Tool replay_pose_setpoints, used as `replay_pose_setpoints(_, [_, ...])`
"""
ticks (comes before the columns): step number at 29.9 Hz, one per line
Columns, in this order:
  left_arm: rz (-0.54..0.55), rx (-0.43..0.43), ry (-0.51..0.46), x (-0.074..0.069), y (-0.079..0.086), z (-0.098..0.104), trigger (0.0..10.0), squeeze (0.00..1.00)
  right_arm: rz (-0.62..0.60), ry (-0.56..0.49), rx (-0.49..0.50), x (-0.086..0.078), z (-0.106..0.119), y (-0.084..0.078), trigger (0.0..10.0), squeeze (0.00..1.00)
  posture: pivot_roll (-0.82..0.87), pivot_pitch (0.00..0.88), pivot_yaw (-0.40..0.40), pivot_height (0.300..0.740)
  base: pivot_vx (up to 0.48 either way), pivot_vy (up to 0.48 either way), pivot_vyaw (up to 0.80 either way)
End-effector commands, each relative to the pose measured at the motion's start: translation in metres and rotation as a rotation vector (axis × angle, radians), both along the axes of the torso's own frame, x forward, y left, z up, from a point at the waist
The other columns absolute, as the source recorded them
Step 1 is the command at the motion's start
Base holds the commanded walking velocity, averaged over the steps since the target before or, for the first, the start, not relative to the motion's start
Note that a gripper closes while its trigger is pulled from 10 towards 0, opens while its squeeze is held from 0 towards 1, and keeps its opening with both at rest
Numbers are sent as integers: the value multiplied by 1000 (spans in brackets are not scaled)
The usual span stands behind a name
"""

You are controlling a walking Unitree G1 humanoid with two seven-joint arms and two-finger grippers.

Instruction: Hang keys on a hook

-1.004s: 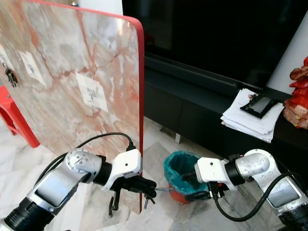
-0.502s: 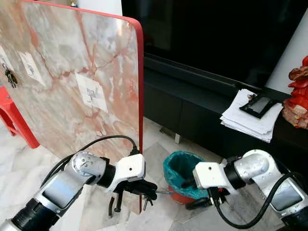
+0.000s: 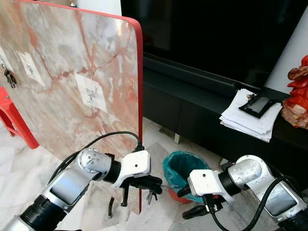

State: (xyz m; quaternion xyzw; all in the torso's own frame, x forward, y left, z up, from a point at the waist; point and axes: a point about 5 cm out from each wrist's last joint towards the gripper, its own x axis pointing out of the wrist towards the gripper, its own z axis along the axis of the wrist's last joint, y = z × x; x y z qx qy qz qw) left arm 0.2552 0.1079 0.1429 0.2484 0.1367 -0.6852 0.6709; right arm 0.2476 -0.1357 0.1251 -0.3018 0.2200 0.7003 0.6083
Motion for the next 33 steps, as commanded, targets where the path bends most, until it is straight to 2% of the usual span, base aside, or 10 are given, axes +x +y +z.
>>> replay_pose_setpoints(1, [-20, 9, -13, 1, -2, 3, 10000, 0, -20, -63, -18, 7, 3, 1, 10000, 0, 59, 10, -32, 740, 0, 0, 0])
replay_pose_setpoints(5, [-29, 13, -6, -1, -2, 4, 10000, 0, -87, -129, -79, 18, -2, -5, 10000, 0, 59, 19, -31, 740, 0, 0, 0])
replay_pose_setpoints(8, [-31, 20, -2, -1, 0, 4, 10000, 0, -136, -155, -87, 26, 0, -4, 10000, 0, 57, 28, -29, 740, 0, 0, 0])
replay_pose_setpoints(12, [-34, 28, -1, -1, 0, 4, 10000, 0, -139, -184, -122, 29, 0, -6, 10000, 0, 60, 33, -27, 740, 0, 0, 0])
replay_pose_setpoints(22, [-46, 34, 5, -1, -1, 4, 10000, 0, -179, -218, -110, 38, 3, -3, 10000, 0, 56, 39, -21, 740, 0, 0, 0])
replay_pose_setpoints(26, [-56, 34, 6, -2, -3, 5, 10000, 0, -210, -275, -165, 47, -1, -7, 10000, 0, 60, 37, -22, 740, 0, 0, 0])
replay_pose_setpoints(29, [-57, 39, 1, -2, -3, 5, 10000, 0, -215, -257, -136, 47, 1, -4, 10000, 0, 61, 38, -21, 740, 0, 0, 0])
replay_pose_setpoints(33, [-57, 41, -5, -2, -3, 5, 10000, 0, -158, -226, -114, 40, 7, -2, 10000, 0, 57, 40, -20, 740, 0, 0, 0])
